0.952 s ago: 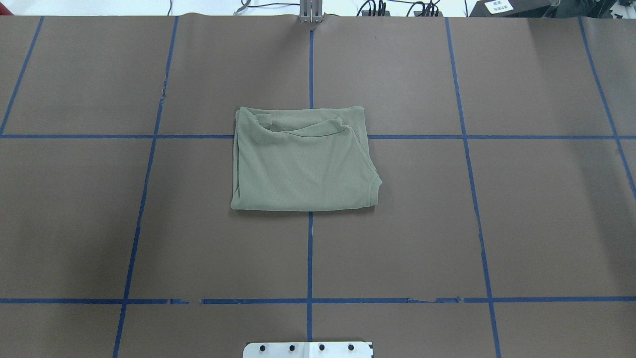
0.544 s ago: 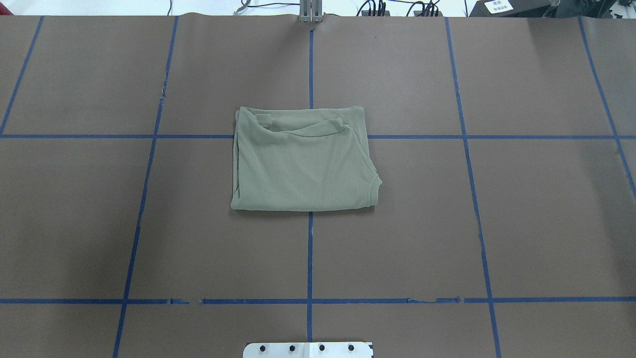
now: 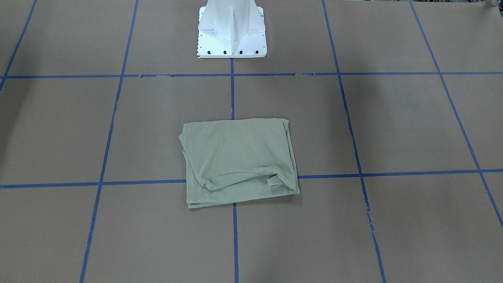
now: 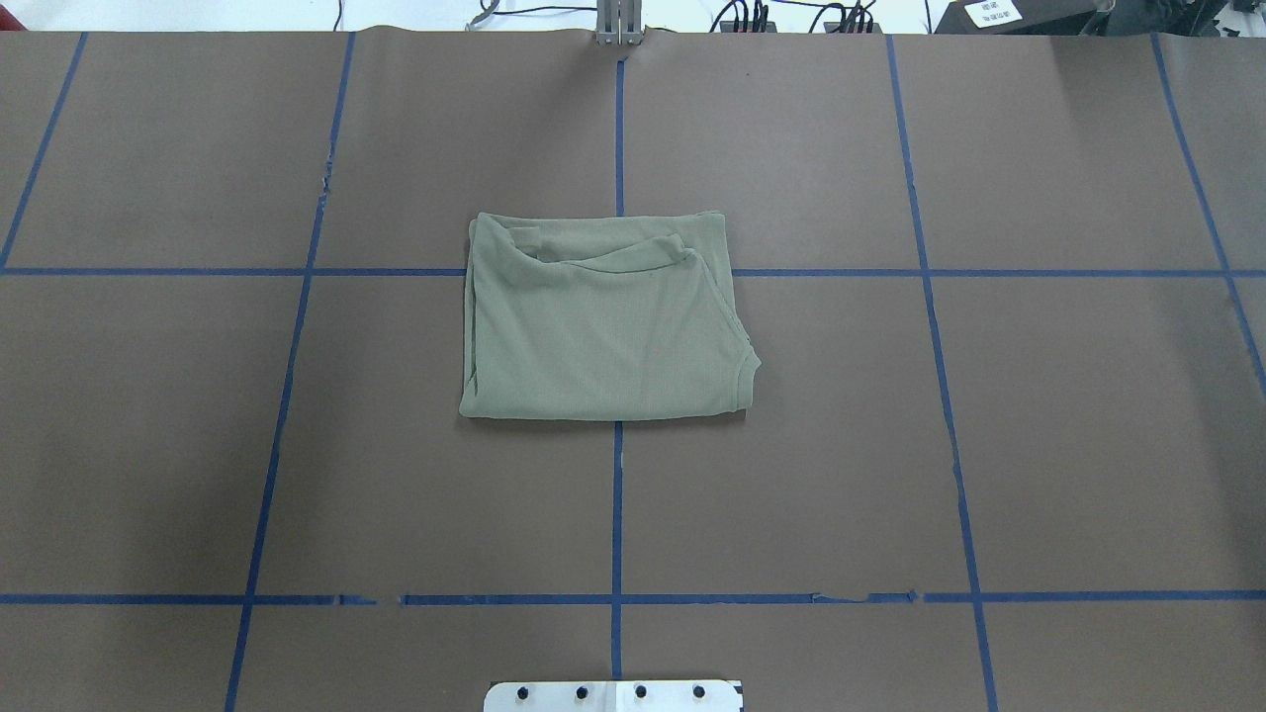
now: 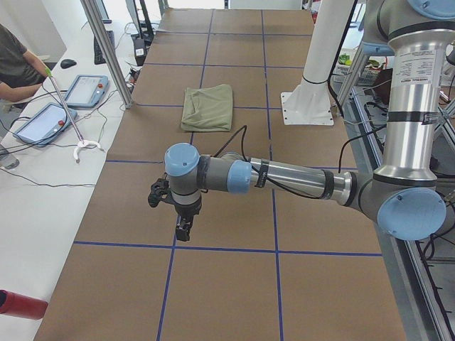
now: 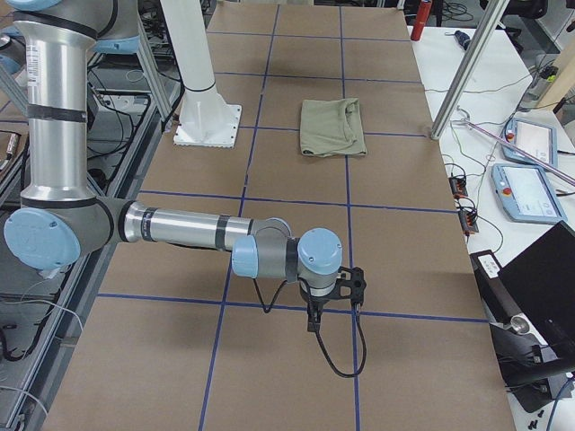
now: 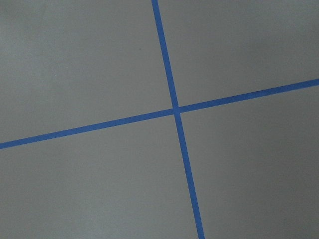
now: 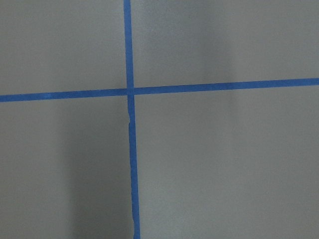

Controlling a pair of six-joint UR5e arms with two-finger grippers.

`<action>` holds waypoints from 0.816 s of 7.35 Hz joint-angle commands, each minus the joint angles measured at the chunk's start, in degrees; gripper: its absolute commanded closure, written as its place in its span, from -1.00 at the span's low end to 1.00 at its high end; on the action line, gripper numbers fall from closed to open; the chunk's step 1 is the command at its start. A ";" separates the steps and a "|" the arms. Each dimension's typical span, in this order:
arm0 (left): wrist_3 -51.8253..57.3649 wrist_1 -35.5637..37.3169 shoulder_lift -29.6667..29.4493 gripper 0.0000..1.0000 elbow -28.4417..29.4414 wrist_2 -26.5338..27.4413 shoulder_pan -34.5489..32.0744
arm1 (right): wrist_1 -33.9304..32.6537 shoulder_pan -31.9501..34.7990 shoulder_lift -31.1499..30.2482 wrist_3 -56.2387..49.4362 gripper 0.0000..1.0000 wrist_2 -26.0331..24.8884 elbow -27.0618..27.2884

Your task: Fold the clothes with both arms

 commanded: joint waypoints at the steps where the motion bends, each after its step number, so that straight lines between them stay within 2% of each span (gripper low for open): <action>1: -0.05 0.00 0.00 -1.00 0.08 -0.19 0.00 | 0.12 0.00 -0.01 0.01 -1.00 0.01 0.22; 3: -5.55 0.01 -0.08 -1.00 0.00 -0.71 0.00 | 0.12 0.00 -0.01 0.01 -1.00 0.01 0.40; 6: -6.11 0.18 0.00 -1.00 0.00 -0.89 0.00 | 0.12 0.00 -0.01 0.01 -1.00 0.09 0.48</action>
